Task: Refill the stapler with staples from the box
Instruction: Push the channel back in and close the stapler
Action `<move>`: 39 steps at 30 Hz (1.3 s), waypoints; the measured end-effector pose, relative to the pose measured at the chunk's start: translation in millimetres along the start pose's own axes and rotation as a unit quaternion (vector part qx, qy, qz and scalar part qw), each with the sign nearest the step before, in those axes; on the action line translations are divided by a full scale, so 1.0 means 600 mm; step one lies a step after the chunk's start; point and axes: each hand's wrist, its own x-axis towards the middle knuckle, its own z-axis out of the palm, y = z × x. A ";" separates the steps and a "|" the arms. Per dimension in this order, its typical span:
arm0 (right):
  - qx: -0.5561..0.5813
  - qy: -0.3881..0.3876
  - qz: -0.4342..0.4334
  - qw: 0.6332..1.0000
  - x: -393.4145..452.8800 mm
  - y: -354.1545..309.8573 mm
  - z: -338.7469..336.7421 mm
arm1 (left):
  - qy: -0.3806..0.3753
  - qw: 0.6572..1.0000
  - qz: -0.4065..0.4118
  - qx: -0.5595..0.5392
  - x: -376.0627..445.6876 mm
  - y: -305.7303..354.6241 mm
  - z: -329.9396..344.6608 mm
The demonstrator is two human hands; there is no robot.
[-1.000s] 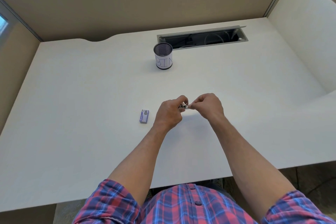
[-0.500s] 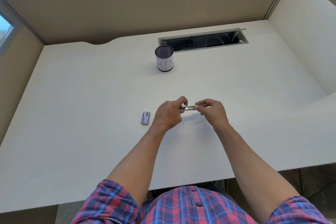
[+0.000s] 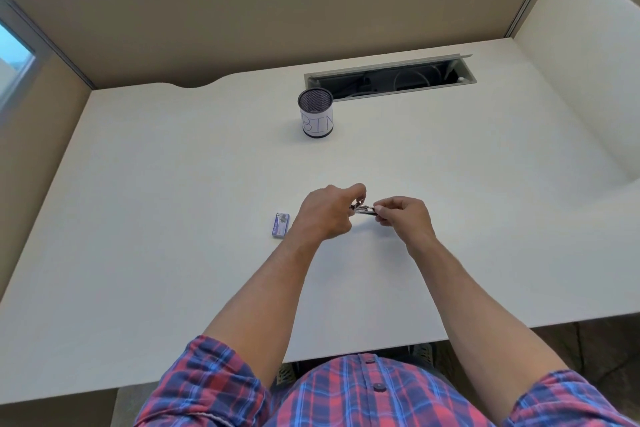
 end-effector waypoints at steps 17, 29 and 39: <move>0.077 0.041 -0.080 0.993 -0.009 -0.041 0.004 | 0.053 0.944 -0.090 -0.314 0.004 -0.023 0.027; 0.097 0.073 -0.092 0.988 -0.011 -0.025 0.014 | 0.064 0.994 -0.072 -0.053 0.011 -0.020 0.020; 0.144 0.050 -0.054 0.987 -0.010 -0.007 0.032 | 0.056 0.992 -0.034 0.110 0.009 -0.021 0.027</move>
